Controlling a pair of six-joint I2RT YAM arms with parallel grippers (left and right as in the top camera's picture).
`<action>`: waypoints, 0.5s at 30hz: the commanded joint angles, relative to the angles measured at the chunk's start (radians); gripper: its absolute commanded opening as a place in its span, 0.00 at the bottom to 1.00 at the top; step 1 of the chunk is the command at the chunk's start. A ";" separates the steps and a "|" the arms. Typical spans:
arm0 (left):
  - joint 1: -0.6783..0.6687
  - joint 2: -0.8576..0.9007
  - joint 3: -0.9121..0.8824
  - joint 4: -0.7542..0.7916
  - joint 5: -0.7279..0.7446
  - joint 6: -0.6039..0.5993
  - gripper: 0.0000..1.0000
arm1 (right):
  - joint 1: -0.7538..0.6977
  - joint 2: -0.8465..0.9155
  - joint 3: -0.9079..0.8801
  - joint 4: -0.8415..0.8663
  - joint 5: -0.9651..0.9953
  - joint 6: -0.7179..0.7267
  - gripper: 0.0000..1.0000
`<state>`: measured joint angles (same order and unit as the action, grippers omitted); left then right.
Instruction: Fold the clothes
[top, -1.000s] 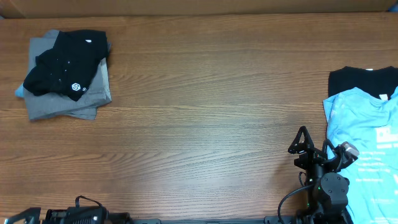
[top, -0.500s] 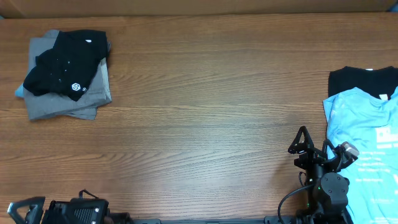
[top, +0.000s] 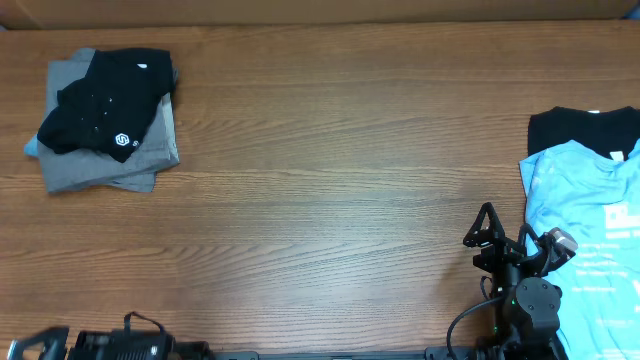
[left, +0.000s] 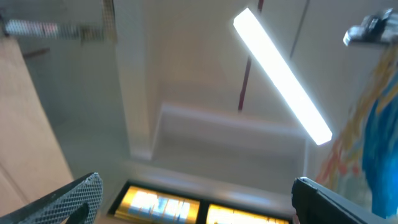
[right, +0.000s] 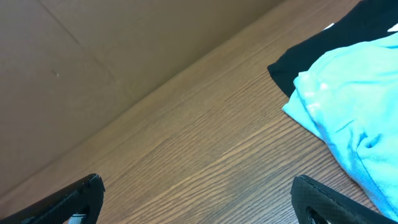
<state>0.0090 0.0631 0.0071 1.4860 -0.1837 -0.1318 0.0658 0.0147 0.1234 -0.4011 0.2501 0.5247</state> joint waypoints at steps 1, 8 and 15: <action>0.004 -0.002 0.000 -0.075 -0.002 0.000 1.00 | -0.005 -0.010 -0.005 0.004 0.000 0.007 1.00; 0.004 -0.002 0.000 -0.295 -0.002 -0.003 1.00 | -0.005 -0.010 -0.005 0.004 0.000 0.007 1.00; 0.004 -0.002 0.000 -0.606 -0.006 -0.031 1.00 | -0.005 -0.010 -0.005 0.004 0.000 0.007 1.00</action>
<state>0.0090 0.0639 0.0078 0.9333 -0.1852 -0.1360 0.0658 0.0147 0.1234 -0.4007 0.2501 0.5247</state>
